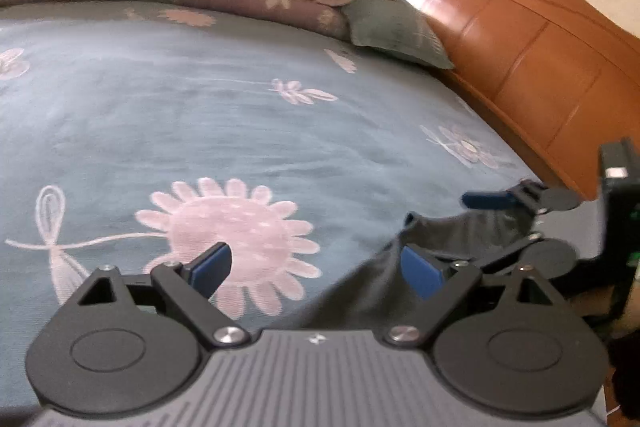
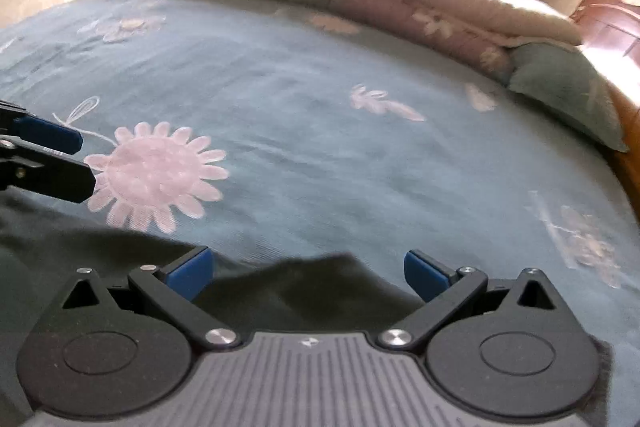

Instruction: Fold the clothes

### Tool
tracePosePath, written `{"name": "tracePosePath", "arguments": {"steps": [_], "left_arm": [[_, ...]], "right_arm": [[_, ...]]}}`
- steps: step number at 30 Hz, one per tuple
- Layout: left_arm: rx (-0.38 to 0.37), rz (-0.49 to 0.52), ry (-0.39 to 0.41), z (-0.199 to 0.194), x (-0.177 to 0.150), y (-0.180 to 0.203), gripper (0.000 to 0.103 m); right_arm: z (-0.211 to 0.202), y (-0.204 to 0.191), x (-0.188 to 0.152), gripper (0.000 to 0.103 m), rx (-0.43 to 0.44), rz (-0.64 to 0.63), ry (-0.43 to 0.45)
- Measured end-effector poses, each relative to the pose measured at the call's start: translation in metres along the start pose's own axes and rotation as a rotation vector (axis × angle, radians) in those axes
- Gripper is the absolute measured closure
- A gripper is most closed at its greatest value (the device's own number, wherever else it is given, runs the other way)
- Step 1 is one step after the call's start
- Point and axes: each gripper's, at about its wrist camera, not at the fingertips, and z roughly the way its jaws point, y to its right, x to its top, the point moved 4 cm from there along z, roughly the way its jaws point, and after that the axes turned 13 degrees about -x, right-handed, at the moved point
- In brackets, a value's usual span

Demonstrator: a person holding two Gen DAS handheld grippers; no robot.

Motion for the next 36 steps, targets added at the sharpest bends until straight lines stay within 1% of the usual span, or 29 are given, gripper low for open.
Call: {"name": "tracePosePath", "arguments": {"steps": [1, 2, 4, 5, 9, 11, 12, 14, 15, 17, 18, 21, 23, 25, 27, 29, 31, 33, 36], "left_arm": [[0.0, -0.004, 0.004, -0.002, 0.001, -0.002, 0.011], [0.002, -0.009, 0.008, -0.003, 0.001, -0.004, 0.011], [0.005, -0.017, 0.016, -0.005, 0.002, -0.006, 0.011], [0.006, -0.021, 0.02, -0.006, 0.003, -0.007, 0.011], [0.009, -0.029, 0.027, -0.008, 0.003, -0.007, 0.011], [0.002, -0.025, 0.027, -0.007, 0.003, -0.005, 0.011], [0.001, -0.023, 0.026, -0.006, 0.003, -0.005, 0.011], [0.003, -0.02, 0.022, -0.005, 0.002, -0.004, 0.011], [0.006, -0.018, 0.019, -0.005, 0.001, -0.004, 0.011], [0.012, -0.015, 0.014, -0.004, 0.001, -0.004, 0.011], [0.016, -0.014, 0.013, -0.004, 0.001, -0.004, 0.011], [0.019, -0.019, 0.015, -0.004, 0.002, -0.006, 0.011], [0.021, -0.024, 0.019, -0.004, 0.002, -0.007, 0.011], [0.014, -0.022, 0.025, -0.006, 0.003, -0.007, 0.011], [0.008, -0.023, 0.031, -0.007, 0.003, -0.007, 0.011], [0.011, -0.023, 0.029, -0.006, 0.003, -0.007, 0.011], [0.013, -0.022, 0.027, -0.006, 0.003, -0.006, 0.011], [0.016, -0.021, 0.025, -0.005, 0.003, -0.006, 0.011], [0.02, -0.019, 0.022, -0.004, 0.003, -0.006, 0.011]], "right_arm": [[0.005, -0.007, 0.0, 0.0, 0.004, -0.017, -0.008], [0.009, -0.012, -0.003, 0.0, -0.015, -0.044, -0.017], [0.016, -0.015, -0.012, 0.0, -0.088, -0.1, -0.03], [0.017, -0.011, -0.017, 0.0, -0.118, -0.104, -0.038], [0.016, 0.018, -0.024, 0.0, -0.192, -0.012, -0.068], [0.006, 0.02, -0.018, 0.0, -0.186, 0.026, -0.042], [0.002, 0.015, -0.015, 0.0, -0.157, 0.015, -0.027], [0.0, 0.0, -0.011, 0.0, -0.09, -0.032, -0.032], [0.004, -0.007, -0.011, 0.0, -0.09, -0.064, -0.049], [0.018, -0.018, -0.013, 0.0, -0.149, -0.126, -0.082], [0.024, -0.019, -0.012, 0.0, -0.173, -0.129, -0.077], [0.04, -0.011, 0.0, 0.0, -0.187, -0.053, -0.048], [0.043, -0.008, 0.004, 0.0, -0.212, -0.051, -0.044], [0.03, -0.005, 0.005, 0.0, -0.176, -0.033, -0.04], [0.015, -0.004, 0.003, 0.0, -0.158, -0.031, -0.032], [0.006, -0.005, 0.0, 0.0, -0.137, -0.044, -0.037], [0.006, -0.011, -0.006, 0.0, -0.118, -0.076, -0.052], [0.017, -0.015, -0.01, 0.0, -0.144, -0.13, -0.071], [0.034, -0.003, -0.006, 0.0, -0.225, -0.131, -0.056]]}}
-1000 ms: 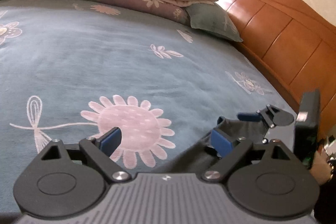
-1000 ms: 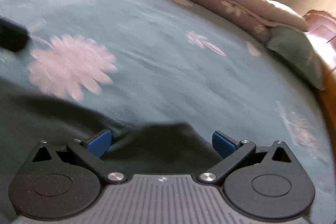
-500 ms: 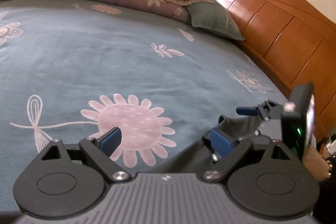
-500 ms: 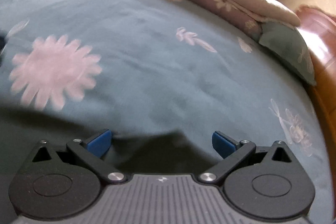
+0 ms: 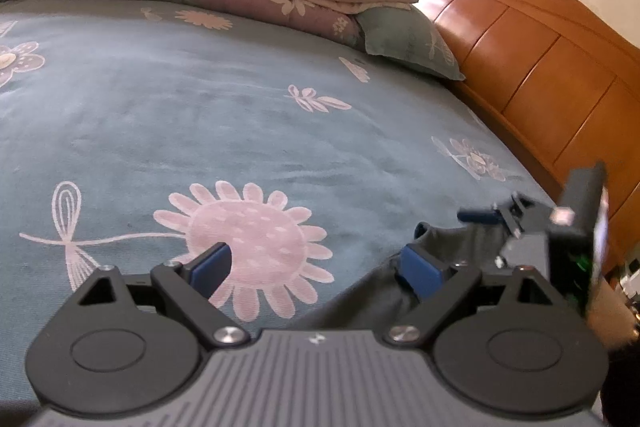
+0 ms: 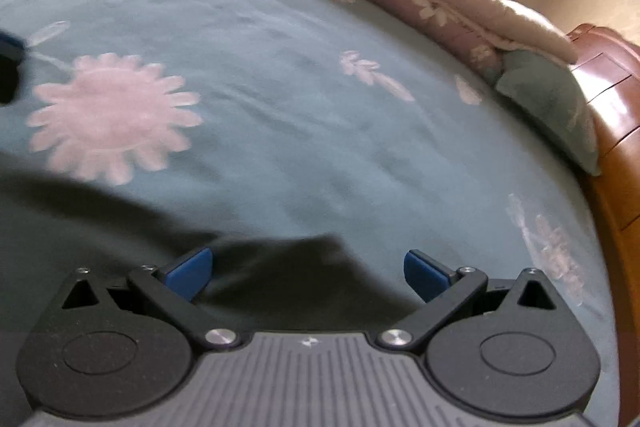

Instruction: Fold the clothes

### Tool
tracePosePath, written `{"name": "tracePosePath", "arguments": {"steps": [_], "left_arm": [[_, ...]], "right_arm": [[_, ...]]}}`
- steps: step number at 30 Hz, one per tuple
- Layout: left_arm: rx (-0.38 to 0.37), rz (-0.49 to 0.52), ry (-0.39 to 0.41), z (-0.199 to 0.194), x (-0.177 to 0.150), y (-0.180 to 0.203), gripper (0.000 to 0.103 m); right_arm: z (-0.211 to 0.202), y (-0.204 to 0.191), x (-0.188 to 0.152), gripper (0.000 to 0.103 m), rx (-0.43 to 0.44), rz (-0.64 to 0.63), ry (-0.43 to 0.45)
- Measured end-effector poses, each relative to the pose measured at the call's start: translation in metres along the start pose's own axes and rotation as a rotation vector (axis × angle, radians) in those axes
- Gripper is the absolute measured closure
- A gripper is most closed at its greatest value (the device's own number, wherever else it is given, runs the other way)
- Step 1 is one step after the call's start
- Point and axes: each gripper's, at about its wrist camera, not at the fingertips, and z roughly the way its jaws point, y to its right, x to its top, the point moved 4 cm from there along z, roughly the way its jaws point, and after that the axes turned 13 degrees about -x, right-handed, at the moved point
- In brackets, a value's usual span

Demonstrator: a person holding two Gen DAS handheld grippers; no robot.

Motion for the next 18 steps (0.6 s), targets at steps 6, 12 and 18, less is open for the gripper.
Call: {"name": "tracePosePath", "arguments": {"steps": [6, 12, 18], "left_arm": [[0.003, -0.002, -0.004, 0.002, -0.001, 0.0, 0.011], [-0.007, 0.01, -0.011, 0.003, -0.003, 0.004, 0.011], [-0.003, 0.006, -0.016, 0.005, -0.003, 0.003, 0.011]], "right_arm": [[-0.015, 0.032, 0.002, 0.0, 0.052, 0.127, 0.001], [-0.001, 0.016, -0.022, 0.0, 0.066, 0.053, -0.052], [-0.017, 0.039, -0.025, 0.0, 0.051, 0.178, -0.041]]}}
